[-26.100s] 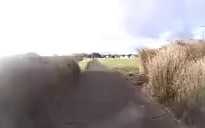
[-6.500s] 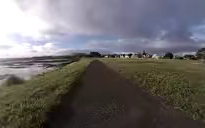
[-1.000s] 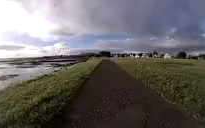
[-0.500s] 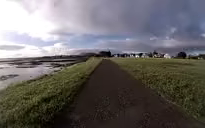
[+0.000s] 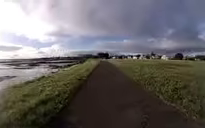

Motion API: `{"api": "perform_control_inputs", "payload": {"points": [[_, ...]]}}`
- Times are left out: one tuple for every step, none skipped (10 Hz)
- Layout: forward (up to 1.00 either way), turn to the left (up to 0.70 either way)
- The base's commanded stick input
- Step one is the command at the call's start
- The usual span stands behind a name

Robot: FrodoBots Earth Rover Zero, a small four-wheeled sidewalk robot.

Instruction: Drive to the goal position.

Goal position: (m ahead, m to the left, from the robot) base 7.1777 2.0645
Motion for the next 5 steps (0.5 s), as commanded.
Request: {"api": "perform_control_inputs", "payload": {"points": [[0.56,0.00],[0.06,0.00],[0.38,0.00],[0.70,0.00],[0.70,0.00]]}}
